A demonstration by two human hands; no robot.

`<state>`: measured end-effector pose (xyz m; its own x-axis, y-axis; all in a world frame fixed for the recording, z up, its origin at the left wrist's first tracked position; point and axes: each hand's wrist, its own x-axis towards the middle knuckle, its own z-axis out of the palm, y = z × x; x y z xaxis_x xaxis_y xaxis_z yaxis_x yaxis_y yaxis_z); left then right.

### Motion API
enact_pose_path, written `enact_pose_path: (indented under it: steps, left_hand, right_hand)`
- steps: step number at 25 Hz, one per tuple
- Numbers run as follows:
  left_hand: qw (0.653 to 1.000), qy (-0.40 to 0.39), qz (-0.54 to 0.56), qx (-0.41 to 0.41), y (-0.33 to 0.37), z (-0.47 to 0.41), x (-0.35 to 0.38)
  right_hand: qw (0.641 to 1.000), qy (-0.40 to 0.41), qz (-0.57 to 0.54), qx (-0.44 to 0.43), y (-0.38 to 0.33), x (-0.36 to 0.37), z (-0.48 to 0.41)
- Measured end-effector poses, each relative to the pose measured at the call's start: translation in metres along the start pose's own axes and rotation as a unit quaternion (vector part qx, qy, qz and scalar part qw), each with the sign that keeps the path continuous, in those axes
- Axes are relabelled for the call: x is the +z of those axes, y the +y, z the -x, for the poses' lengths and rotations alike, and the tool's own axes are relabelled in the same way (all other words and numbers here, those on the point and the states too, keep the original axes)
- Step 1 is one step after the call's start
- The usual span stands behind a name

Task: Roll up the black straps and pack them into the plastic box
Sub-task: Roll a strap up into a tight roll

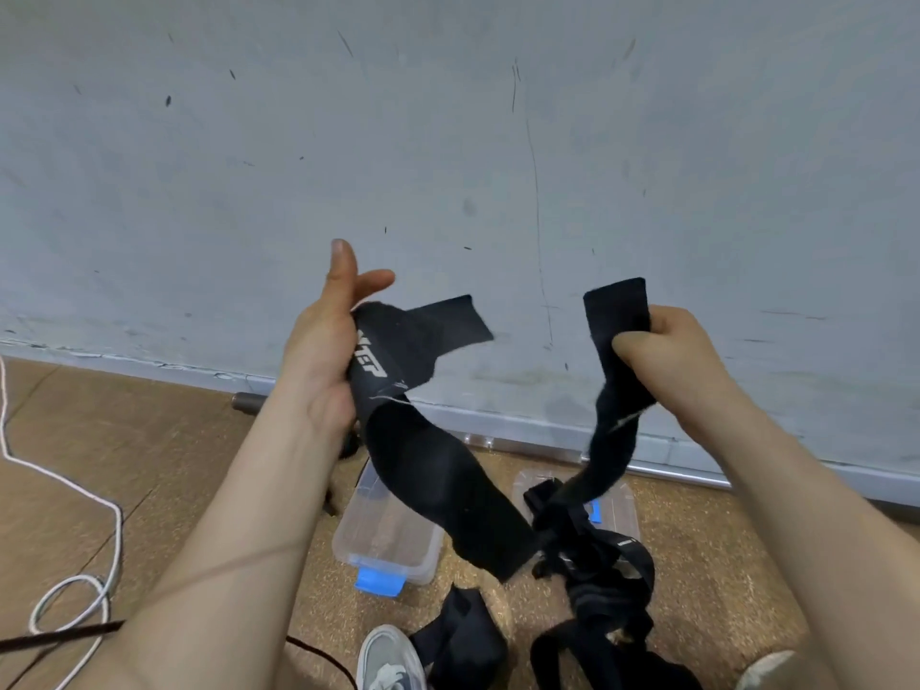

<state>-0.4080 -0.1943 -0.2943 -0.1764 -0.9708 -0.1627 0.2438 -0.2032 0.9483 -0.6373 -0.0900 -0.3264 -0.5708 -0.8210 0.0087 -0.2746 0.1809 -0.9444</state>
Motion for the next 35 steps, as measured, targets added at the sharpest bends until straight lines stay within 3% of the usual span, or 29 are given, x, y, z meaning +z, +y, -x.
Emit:
enact_pose_path:
  steps: [2,5,8,10,12,15,17,19,20,23,26,28,30,32,33,35]
  left_hand:
    - [0.997,0.062,0.027,0.027,0.0,-0.005,-0.002]
    - [0.982,0.155,0.045,0.097,-0.01,-0.003,0.011]
    - [0.975,0.167,0.029,0.146,-0.025,0.004,0.029]
    - [0.983,0.111,0.005,0.147,-0.032,0.006,0.035]
    - [0.991,0.002,-0.023,0.128,-0.033,0.006,0.037]
    - [0.984,-0.164,-0.065,0.027,-0.034,-0.002,0.022]
    - [0.944,-0.281,-0.163,-0.054,-0.038,-0.006,0.007]
    - [0.888,-0.363,-0.274,-0.068,-0.048,-0.007,-0.001]
    - [0.896,-0.346,-0.275,-0.043,-0.05,-0.008,-0.001]
    - [0.974,-0.185,-0.123,0.048,-0.046,-0.009,0.005]
    - [0.996,-0.076,-0.027,0.043,-0.044,-0.012,0.012]
    - [0.997,-0.075,0.021,-0.026,-0.044,-0.013,0.015]
    - [0.983,-0.154,0.05,-0.087,-0.041,-0.007,0.016]
    - [0.975,-0.219,-0.019,-0.043,-0.043,-0.002,0.018]
    - [0.978,-0.196,-0.074,0.002,-0.046,0.001,0.02]
    - [0.982,-0.09,-0.15,0.069,-0.047,0.005,0.024]
  right_hand:
    - [0.999,-0.033,-0.017,0.007,-0.012,-0.003,0.01]
    - [0.977,-0.192,-0.095,0.021,-0.026,0.014,0.029]
    - [0.937,-0.305,-0.171,0.009,-0.034,0.04,0.049]
    - [0.93,-0.297,-0.214,0.025,-0.032,0.05,0.051]
    - [0.928,-0.239,-0.279,0.065,-0.027,0.052,0.044]
    - [0.905,-0.156,-0.378,0.12,-0.027,0.043,0.034]
    - [0.888,-0.124,-0.424,0.126,-0.029,0.036,0.03]
    - [0.883,-0.12,-0.439,0.119,-0.029,0.029,0.026]
    - [0.89,-0.127,-0.423,0.111,-0.027,0.024,0.022]
    - [0.938,-0.172,-0.292,0.077,-0.02,0.012,0.017]
    - [0.938,-0.263,-0.211,0.076,-0.013,0.022,0.026]
    - [0.945,-0.287,-0.149,0.053,-0.006,0.034,0.031]
    - [0.959,-0.242,-0.147,0.026,-0.003,0.04,0.031]
    - [0.96,-0.197,-0.198,0.023,-0.001,0.041,0.027]
    - [0.962,-0.19,-0.196,0.017,-0.002,0.039,0.026]
    - [0.98,-0.174,-0.093,-0.025,-0.004,0.034,0.024]
